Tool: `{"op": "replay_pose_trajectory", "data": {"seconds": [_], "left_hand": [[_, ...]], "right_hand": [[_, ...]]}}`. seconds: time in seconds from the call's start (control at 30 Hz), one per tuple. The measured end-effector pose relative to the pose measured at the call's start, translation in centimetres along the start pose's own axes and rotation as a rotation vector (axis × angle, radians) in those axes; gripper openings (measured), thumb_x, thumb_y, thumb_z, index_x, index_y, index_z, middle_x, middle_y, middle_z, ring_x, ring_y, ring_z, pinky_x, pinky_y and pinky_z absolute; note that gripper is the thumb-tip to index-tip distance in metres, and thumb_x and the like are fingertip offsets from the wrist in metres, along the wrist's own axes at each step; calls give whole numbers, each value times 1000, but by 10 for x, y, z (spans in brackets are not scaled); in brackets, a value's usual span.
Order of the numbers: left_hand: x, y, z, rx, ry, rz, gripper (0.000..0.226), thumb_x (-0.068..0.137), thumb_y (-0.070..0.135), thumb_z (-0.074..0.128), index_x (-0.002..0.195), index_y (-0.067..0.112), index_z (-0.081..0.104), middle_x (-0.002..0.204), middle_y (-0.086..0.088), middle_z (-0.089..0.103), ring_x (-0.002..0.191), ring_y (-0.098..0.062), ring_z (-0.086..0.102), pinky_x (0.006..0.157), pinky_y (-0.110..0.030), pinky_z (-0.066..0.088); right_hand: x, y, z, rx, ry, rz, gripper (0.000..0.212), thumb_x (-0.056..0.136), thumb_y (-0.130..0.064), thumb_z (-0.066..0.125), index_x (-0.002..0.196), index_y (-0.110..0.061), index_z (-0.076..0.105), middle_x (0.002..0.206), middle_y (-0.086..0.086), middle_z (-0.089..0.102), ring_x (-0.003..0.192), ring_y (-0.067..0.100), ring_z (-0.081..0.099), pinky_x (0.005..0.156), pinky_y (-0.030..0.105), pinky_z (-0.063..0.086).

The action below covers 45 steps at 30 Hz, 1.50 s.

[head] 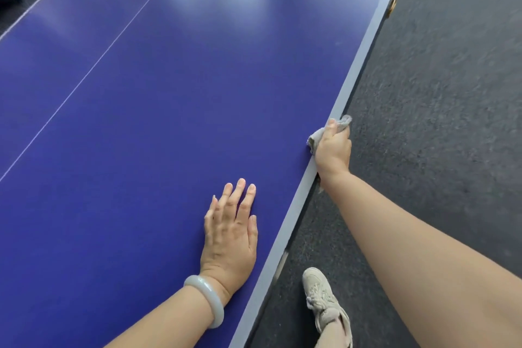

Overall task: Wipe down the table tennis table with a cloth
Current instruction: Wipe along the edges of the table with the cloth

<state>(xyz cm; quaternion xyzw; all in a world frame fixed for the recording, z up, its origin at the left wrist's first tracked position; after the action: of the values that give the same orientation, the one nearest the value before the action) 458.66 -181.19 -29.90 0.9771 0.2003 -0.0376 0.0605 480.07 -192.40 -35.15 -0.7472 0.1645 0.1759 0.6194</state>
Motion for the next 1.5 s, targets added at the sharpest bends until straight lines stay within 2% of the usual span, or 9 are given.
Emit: {"op": "replay_pose_trajectory", "data": {"seconds": [0.1,0.2,0.33,0.53,0.87,1.07,1.17,1.33,1.5], "left_hand": [[19,3,-6,48,63,64,42,86,17,62,128,9,61,132,-9,56,120,-34,56,95,-54,49],[66,22,-14,8,107,202,43,77,10,76,118,8,65,125,-8,60,114,-30,60,98,-49,48],[152,71,-17,-91,87,262,47,95,13,55,141,6,48,151,-11,40,142,-27,36,117,-44,27],[268,109,0,4,-9,226,54,106,31,22,157,23,5,165,3,1,152,-18,-3,123,-39,0],[276,110,3,-15,27,142,62,97,43,12,156,28,19,163,8,12,151,-12,7,123,-38,4],[274,112,-3,-12,-19,100,61,97,45,11,156,31,14,163,12,4,150,-8,0,123,-35,4],[271,121,-10,41,-30,68,61,97,42,11,156,26,18,163,7,12,150,-14,10,122,-38,10],[283,155,-33,5,-165,-209,52,102,23,34,152,19,23,160,-3,19,146,-23,20,117,-35,26],[302,210,-60,-361,-209,-360,25,101,16,38,117,17,57,115,0,58,98,-19,56,81,-37,53]], "right_hand": [[2,0,-2,-3,-19,-10,52,107,-39,29,151,-12,32,139,19,47,125,31,50,93,29,31],[-2,1,-3,-1,-29,8,53,107,-40,29,151,-11,31,138,17,47,127,30,49,98,31,34],[-1,-1,-4,-4,-20,-3,48,107,-36,31,148,-10,35,127,20,52,123,32,49,109,45,37],[13,-5,-2,-30,-8,16,53,106,-33,33,154,-10,26,133,17,44,129,29,43,112,39,33],[196,-113,-19,-63,15,66,50,106,-38,37,145,-6,37,141,21,47,127,37,49,103,40,39],[156,-112,-45,-494,-290,63,51,104,-41,42,137,-2,38,134,21,48,121,36,49,93,40,39],[140,-111,-87,-446,-433,107,43,105,-40,41,135,-9,43,128,13,55,109,25,53,84,34,39],[151,-143,-174,-349,-349,163,41,103,-43,44,132,-14,46,123,7,56,109,24,55,82,35,41],[181,-199,-234,-384,-321,71,32,103,-39,46,106,-9,57,102,7,60,89,21,56,75,35,39]]}}
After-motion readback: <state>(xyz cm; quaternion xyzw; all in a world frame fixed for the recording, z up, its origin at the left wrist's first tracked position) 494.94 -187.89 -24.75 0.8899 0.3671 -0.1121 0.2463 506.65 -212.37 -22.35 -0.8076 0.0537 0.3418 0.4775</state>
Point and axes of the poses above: each hand's wrist, its own x-axis towards the middle knuckle, its own z-axis out of the palm, y = z × x, the point moved 5 cm from there along x, towards the middle knuckle
